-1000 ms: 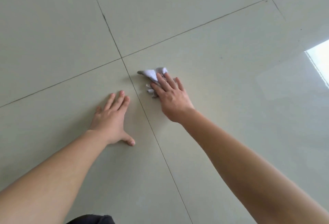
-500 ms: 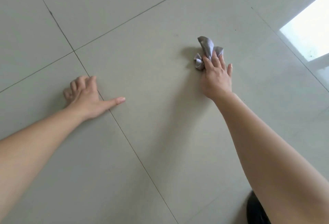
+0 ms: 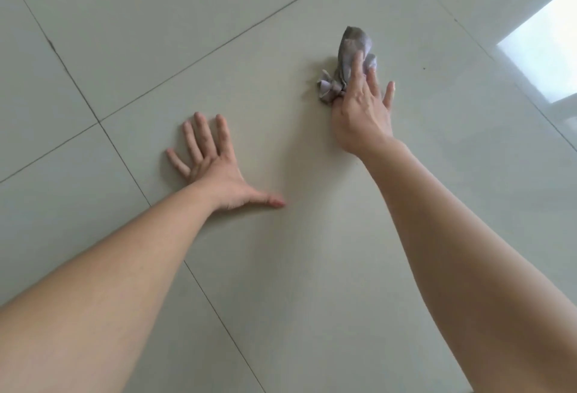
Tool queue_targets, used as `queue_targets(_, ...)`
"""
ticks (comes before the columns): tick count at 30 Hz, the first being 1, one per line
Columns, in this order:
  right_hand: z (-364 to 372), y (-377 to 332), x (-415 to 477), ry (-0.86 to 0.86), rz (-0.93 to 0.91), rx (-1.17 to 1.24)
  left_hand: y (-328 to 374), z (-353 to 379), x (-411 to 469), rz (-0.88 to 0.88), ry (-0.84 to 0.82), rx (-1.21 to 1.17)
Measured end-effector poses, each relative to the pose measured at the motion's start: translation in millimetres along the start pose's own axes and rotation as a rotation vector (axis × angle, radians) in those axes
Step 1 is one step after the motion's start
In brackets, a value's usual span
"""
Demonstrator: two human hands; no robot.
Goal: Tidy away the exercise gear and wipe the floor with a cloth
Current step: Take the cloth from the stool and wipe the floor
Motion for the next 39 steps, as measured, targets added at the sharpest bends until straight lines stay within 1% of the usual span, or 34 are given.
queue_targets(2, 9.5, -40.1, 19.3, -0.056, -0.103, -0.068, 0.0, -1.0, 1.6, -0.016, -0.020, 0.001)
queue_targets(5, 25.9, -92.3, 24.6, -0.145, -0.340, -0.186, 2.0, -2.5, 0.8, -0.034, -0.056, 0.012)
queue_targets(7, 31.4, -102.5, 22.6, -0.183, -0.462, -0.240, 3.1, -4.0, 0.5, -0.045, -0.080, 0.012)
queue_targets(10, 16.7, -82.2, 35.7, -0.191, -0.566, -0.277, 4.0, -5.6, 0.2, -0.042, -0.102, 0.011)
queue_targets(12, -5.1, -57.2, 62.1, -0.180, -0.517, -0.286, 4.3, -6.6, 0.7, -0.038, -0.117, 0.011)
queue_targets(16, -54.8, -16.2, 131.5, -0.081, -0.183, -0.254, 2.9, -6.4, 2.2, -0.032, -0.136, 0.009)
queue_targets(18, -64.5, -20.4, 149.5, -0.036, -0.091, -0.233, 2.8, -6.7, 2.7, -0.031, -0.136, 0.015)
queue_targets(19, -61.0, -30.6, 151.5, -0.031, -0.094, -0.205, 2.9, -7.4, 2.6, -0.033, -0.138, 0.016)
queue_targets(21, -44.5, -59.9, 137.3, -0.055, -0.204, -0.174, 3.6, -8.9, 2.5, -0.036, -0.141, 0.022)
queue_targets(24, 0.3, -96.1, 83.0, -0.162, -0.510, -0.247, 4.0, -11.2, 1.5, -0.054, -0.141, 0.022)
queue_targets(26, 20.9, -102.3, 42.4, -0.253, -0.665, -0.299, 4.9, -11.5, -0.2, -0.065, -0.137, 0.023)
queue_targets(29, 12.5, -80.6, 10.7, -0.369, -0.827, -0.406, 6.3, -13.1, -3.4, -0.063, -0.127, 0.019)
queue_targets(32, -21.7, -35.9, 9.6, -0.435, -0.894, -0.462, 6.6, -12.8, -3.7, -0.065, -0.121, 0.008)
queue_targets(34, -45.4, 6.7, 18.9, -0.437, -0.829, -0.459, 6.4, -11.5, -3.6, -0.062, -0.115, 0.008)
queue_targets(35, -58.3, 30.6, 26.6, -0.393, -0.759, -0.432, 5.8, -10.6, -3.2, -0.062, -0.112, 0.016)
queue_targets(36, -72.5, 56.1, 36.0, -0.333, -0.655, -0.377, 4.8, -9.6, -2.5, -0.068, -0.109, 0.020)
queue_targets(39, -105.3, 117.0, 59.7, -0.170, -0.220, -0.207, 3.6, -8.4, 0.7, -0.086, -0.085, 0.028)
Point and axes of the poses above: each hand's wrist, its own x-axis towards the middle knuckle, its own z-axis out of the palm, y = z × x, the point moved 4 cm from there along x, towards the middle knuckle, and after that the axes turned 10 degrees about -y, right-handed, at the moved point
